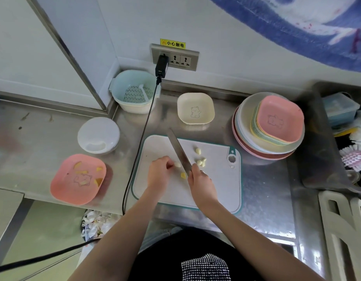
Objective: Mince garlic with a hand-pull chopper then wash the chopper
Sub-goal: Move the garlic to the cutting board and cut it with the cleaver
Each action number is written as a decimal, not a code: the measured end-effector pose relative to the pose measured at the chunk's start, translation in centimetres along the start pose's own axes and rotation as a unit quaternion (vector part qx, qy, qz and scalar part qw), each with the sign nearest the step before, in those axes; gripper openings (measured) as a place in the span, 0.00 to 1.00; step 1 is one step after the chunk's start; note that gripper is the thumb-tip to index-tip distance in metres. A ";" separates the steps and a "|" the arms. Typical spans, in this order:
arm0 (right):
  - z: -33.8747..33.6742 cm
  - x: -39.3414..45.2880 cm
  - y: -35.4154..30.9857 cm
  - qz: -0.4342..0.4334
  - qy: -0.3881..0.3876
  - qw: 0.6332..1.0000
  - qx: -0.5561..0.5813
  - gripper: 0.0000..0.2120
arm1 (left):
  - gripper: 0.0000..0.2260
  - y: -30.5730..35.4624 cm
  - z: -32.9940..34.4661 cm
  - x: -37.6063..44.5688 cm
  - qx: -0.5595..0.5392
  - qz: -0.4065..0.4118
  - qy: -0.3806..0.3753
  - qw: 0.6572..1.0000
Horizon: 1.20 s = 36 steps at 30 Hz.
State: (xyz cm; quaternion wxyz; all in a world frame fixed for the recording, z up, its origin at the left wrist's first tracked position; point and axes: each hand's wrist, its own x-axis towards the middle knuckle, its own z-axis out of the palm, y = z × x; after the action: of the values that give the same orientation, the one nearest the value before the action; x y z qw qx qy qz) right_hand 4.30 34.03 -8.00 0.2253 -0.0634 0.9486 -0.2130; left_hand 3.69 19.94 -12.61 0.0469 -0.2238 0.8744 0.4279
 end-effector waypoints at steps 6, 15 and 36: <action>0.2 0.4 -0.6 0.011 -0.043 0.998 -0.049 0.08 | 0.04 0.4 0.1 0.0 0.017 -0.014 0.007 1.000; -0.1 1.1 0.5 0.025 -0.035 0.999 0.014 0.05 | 0.03 0.2 0.0 0.2 0.005 0.008 -0.001 1.000; 0.6 0.3 -0.7 0.005 -0.042 0.999 -0.026 0.06 | 0.05 -0.2 -0.2 0.0 -0.019 -0.009 -0.024 0.999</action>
State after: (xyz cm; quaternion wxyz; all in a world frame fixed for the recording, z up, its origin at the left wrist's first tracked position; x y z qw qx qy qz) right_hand 4.36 33.14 -8.34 0.2639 -0.0736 0.9439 -0.1844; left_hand 3.77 19.67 -12.62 0.0679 -0.2223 0.8627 0.4492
